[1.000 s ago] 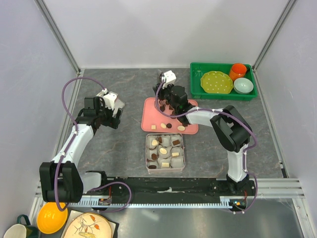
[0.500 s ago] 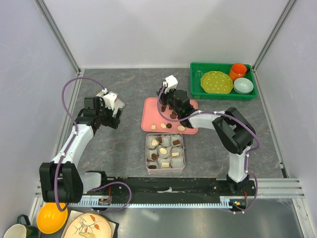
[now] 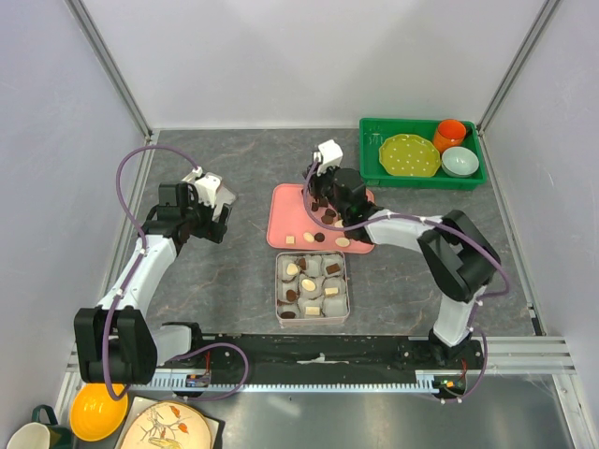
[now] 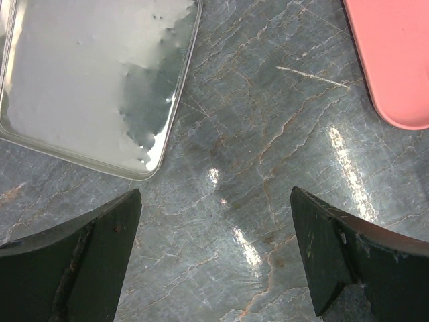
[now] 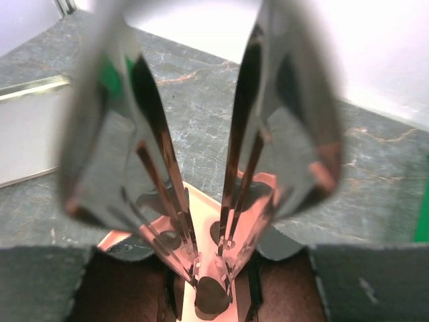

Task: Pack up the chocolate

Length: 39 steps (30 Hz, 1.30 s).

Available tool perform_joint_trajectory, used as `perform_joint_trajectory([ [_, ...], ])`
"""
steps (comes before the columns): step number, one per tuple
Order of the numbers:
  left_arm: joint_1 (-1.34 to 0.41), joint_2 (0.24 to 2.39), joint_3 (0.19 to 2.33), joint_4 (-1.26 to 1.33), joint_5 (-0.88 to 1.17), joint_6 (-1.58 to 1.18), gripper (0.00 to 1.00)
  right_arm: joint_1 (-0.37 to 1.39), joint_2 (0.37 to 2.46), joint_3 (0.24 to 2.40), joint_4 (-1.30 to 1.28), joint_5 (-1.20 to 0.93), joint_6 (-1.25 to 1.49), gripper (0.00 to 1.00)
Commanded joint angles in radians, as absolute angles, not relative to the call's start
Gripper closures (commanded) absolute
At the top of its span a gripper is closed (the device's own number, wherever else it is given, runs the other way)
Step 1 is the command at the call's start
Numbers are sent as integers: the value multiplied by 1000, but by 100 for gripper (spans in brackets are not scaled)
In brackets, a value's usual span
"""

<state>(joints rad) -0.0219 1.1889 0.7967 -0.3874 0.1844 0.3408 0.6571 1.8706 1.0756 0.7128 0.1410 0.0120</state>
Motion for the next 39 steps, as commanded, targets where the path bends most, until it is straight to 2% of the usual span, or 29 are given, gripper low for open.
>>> perform_joint_trajectory([
  [1,-23,1167,793,-367,176,376,1,670,1656,1025,700,156,8,85],
  [12,-23,1160,790,-367,186,373,1,819,1153,772,378,178,60,86],
  [18,-23,1154,790,-370,184,373,1,946,968,670,218,204,101,87],
  [27,-23,1154,793,-371,184,374,1,1049,868,597,101,213,161,88],
  [39,-23,1160,805,-379,183,371,1,1104,899,571,132,209,172,87],
])
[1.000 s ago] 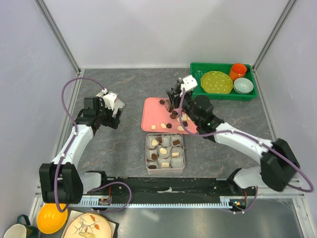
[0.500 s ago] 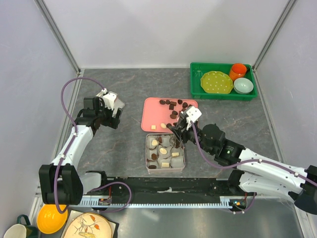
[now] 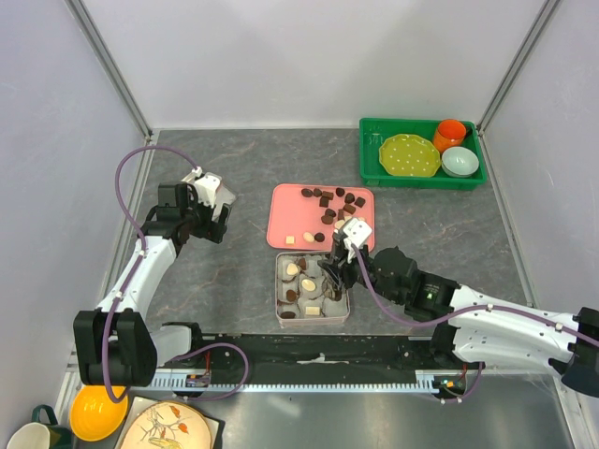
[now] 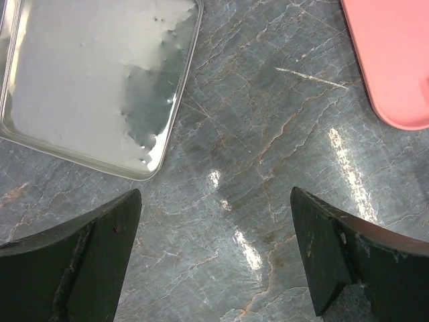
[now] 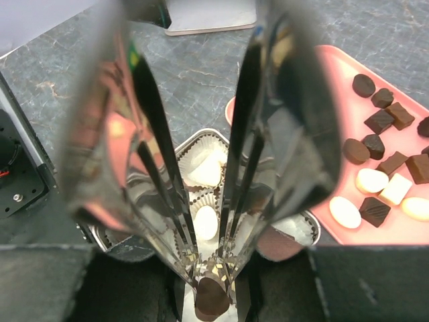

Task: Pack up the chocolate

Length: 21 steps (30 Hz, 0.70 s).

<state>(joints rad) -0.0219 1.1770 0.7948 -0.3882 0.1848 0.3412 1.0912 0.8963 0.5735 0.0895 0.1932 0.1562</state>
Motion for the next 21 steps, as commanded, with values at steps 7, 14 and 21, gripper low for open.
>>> perform_joint_trajectory([
  [7,-23,1160,815,-382,184,368,1,1118,899,568,115,204,183,76],
  [14,-25,1158,822,-390,186,368,1,1124,876,571,87,206,192,63],
  [21,-23,1149,831,-402,186,367,1,1126,844,578,48,219,202,57],
])
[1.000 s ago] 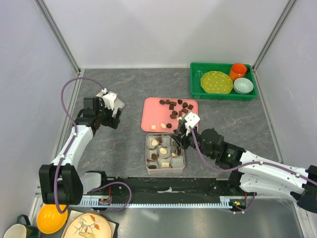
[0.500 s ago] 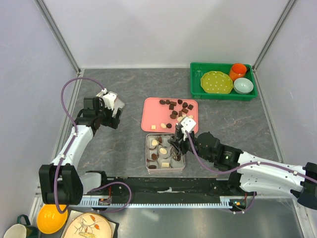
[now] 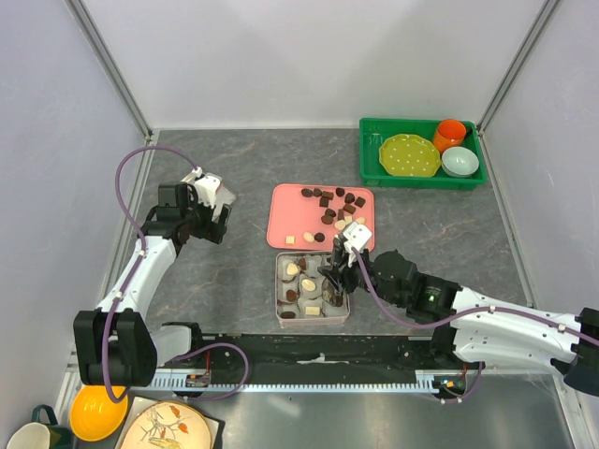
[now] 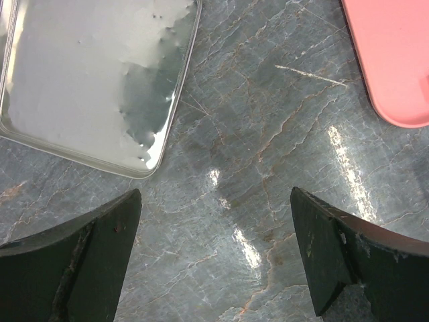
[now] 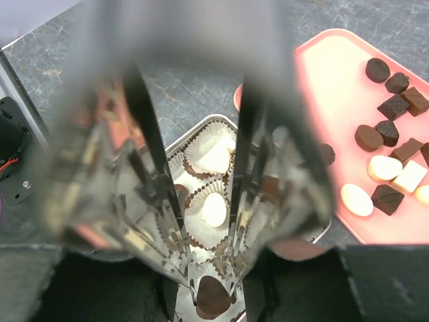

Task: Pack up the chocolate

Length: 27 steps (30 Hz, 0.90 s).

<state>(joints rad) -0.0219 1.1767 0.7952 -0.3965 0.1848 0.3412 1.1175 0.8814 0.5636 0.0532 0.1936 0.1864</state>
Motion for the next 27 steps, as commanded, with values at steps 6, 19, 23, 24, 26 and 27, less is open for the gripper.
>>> perform_joint_trajectory([
  [6,-23,1138,830,-407,184,365,1,1127,815,581,23,230,204,52],
  [19,-23,1121,831,-413,184,367,1,1123,779,759,-162,550,192,67],
  [23,-25,1120,827,-413,190,364,1,1074,828,879,-328,669,233,59],
  [24,-25,1121,827,-411,187,364,1,1022,856,921,-398,676,247,62],
  [26,-23,1114,824,-413,184,367,1,945,883,954,-460,638,273,63],
  [27,-23,1111,822,-411,186,367,1,855,909,971,-506,587,300,64],
])
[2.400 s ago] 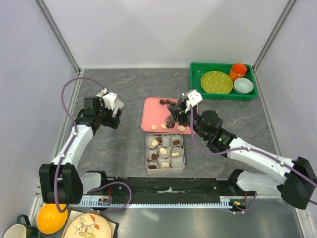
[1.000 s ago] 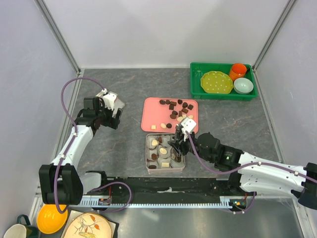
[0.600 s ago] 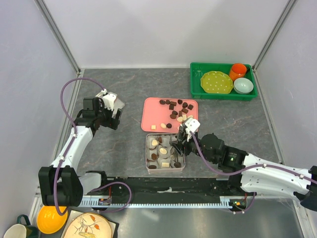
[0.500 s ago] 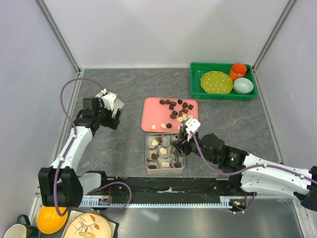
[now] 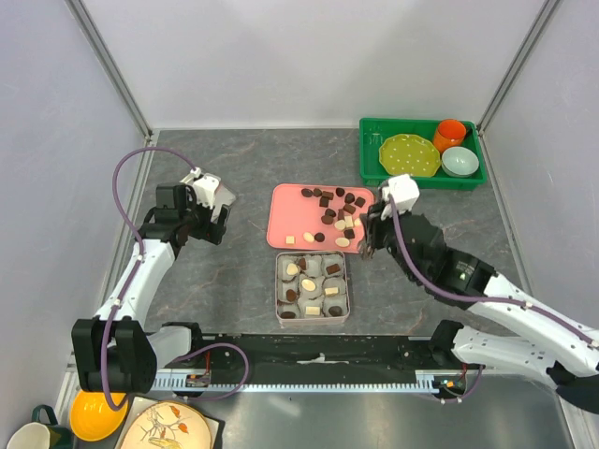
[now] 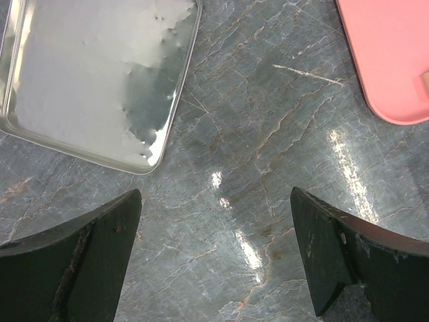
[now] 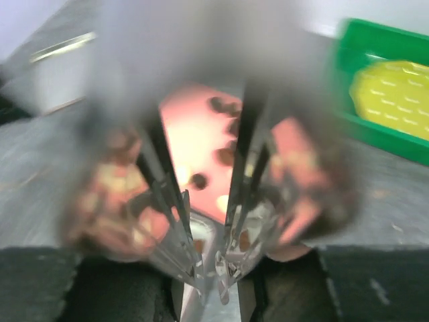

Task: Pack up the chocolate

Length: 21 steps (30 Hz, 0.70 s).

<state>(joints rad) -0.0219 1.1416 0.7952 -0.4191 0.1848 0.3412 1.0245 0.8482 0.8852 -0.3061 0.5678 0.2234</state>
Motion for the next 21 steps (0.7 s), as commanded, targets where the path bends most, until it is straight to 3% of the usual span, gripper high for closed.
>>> perform_joint_trajectory([
  [1,-23,1106,821,-414,187,371,1,813,922,974,-523,550,308,64],
  [11,-23,1069,798,-420,183,388,1,456,1201,957,-540,404,322,62],
  [21,-23,1111,808,-379,196,371,1,339,1515,942,-422,376,262,55],
])
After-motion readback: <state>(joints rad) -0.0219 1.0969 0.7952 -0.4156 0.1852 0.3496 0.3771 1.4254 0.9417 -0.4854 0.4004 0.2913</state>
